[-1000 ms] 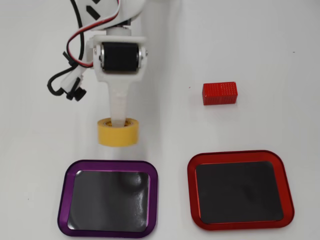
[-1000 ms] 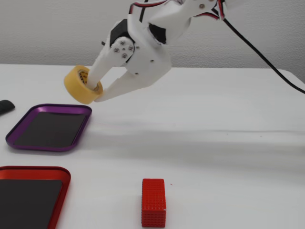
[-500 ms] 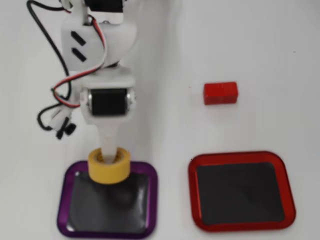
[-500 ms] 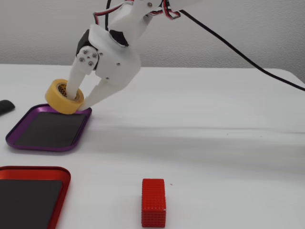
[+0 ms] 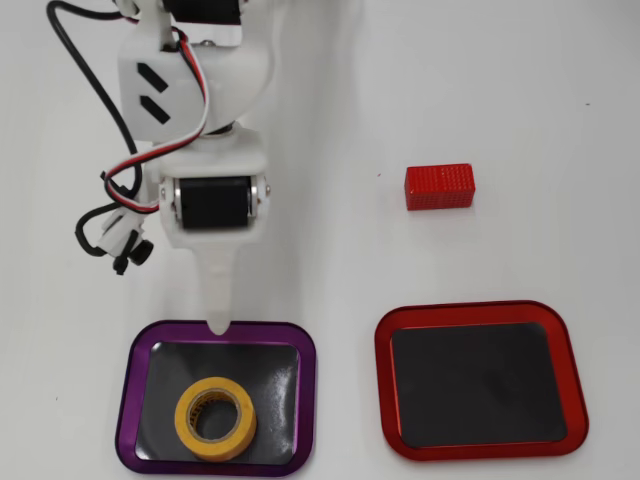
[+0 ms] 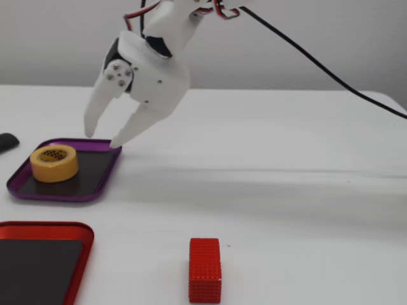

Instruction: Grasp a tape and put it in the right purple dish.

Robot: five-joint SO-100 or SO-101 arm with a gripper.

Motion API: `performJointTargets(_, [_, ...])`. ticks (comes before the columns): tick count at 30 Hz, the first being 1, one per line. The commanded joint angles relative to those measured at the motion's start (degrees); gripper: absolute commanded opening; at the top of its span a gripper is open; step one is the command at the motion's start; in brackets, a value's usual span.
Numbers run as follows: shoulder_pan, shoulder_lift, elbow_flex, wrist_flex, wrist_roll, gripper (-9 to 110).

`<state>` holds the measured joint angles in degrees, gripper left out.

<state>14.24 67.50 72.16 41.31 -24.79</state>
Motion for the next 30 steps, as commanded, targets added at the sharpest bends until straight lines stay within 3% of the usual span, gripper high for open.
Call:
performJointTargets(1, [-0.44,2.02,-4.57,5.45,0.18,9])
performJointTargets(17, [-1.14,37.09,-4.83,36.65,17.31,16])
performJointTargets(22, [-1.32,50.01,5.71,40.61,21.45,16])
performJointTargets(30, [-1.32,71.89,35.51,39.73,25.4,16])
